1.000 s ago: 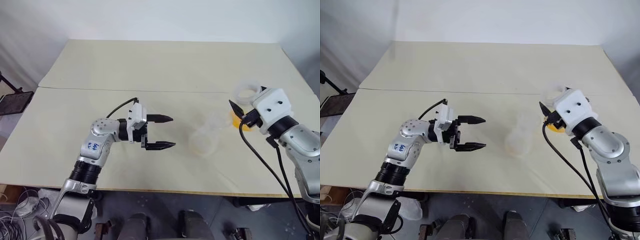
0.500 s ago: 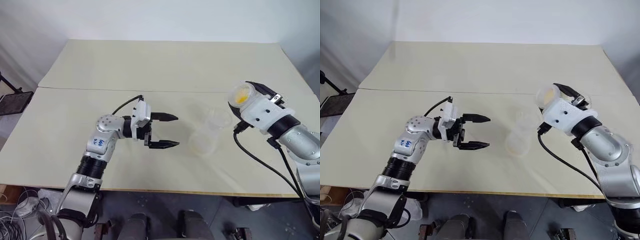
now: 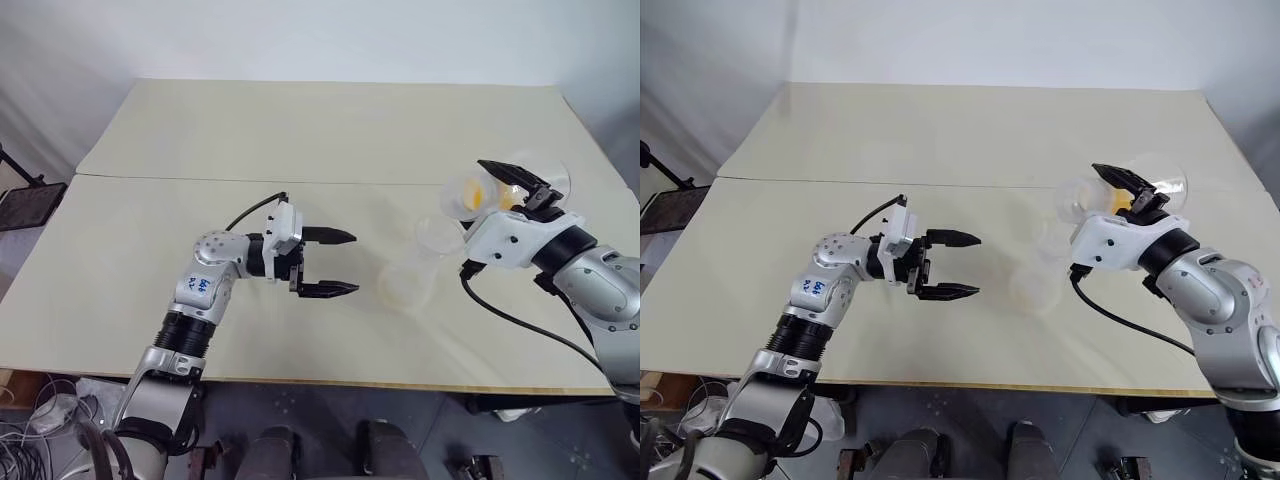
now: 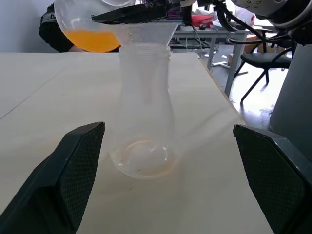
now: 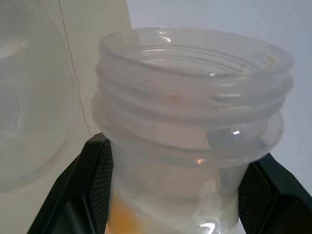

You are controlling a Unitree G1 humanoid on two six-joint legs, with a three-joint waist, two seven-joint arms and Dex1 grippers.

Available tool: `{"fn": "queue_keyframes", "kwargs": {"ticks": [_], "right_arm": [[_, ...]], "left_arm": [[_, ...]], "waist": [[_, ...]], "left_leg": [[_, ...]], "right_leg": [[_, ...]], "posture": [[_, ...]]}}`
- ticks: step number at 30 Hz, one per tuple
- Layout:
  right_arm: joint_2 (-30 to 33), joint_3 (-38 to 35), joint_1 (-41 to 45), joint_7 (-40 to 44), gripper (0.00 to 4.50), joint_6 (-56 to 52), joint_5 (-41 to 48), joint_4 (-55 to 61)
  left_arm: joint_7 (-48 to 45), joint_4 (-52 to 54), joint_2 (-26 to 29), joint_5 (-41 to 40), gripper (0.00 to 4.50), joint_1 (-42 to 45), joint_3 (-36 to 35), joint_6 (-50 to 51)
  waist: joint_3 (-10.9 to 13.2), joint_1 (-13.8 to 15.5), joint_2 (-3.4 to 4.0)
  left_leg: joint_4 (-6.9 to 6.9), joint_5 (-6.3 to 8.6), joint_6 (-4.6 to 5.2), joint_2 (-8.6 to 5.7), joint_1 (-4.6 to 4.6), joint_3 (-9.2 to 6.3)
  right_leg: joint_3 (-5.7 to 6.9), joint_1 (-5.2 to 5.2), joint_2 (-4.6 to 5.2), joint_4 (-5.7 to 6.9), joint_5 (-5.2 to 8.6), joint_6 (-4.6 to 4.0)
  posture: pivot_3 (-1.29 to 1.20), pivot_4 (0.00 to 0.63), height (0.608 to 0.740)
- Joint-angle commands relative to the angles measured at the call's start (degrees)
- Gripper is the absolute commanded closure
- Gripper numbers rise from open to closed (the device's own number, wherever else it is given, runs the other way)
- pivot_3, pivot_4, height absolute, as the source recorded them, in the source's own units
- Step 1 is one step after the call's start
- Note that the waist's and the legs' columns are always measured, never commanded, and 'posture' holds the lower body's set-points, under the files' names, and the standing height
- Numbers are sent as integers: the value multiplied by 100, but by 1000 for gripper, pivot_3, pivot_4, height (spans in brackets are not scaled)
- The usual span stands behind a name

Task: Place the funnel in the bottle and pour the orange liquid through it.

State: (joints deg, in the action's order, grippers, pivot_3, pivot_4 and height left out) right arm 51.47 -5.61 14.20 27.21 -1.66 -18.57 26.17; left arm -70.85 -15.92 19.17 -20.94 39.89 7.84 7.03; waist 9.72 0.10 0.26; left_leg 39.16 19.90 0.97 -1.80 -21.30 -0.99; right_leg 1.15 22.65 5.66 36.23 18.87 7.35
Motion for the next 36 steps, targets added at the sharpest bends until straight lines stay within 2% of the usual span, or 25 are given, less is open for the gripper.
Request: {"fn": "queue_keyframes", "kwargs": {"ticks": [1,13,36], "right_arm": [[101,-236,35,-41,1684,234,-164,47],[328,-304,131,-229,1684,936,-852,-466],[483,-283,478,-383,1684,1780,-1322,-941]], "left_arm": [[6,273,45,-68,0,5,-76,15],[39,342,30,-53,0,-43,-70,22],[60,248,12,-35,0,21,-85,2]], "waist": [[0,1,0],[0,-2,0],[0,-13,0]], "left_leg": [[0,0,0,0,0,0],[0,0,0,0,1,1],[1,0,-1,0,1,2]], "right_leg": [[0,0,0,0,0,0],[5,0,0,2,0,0],[7,1,-1,6,0,0]], "posture": [[0,150,740],[0,150,740],[0,150,740]]}}
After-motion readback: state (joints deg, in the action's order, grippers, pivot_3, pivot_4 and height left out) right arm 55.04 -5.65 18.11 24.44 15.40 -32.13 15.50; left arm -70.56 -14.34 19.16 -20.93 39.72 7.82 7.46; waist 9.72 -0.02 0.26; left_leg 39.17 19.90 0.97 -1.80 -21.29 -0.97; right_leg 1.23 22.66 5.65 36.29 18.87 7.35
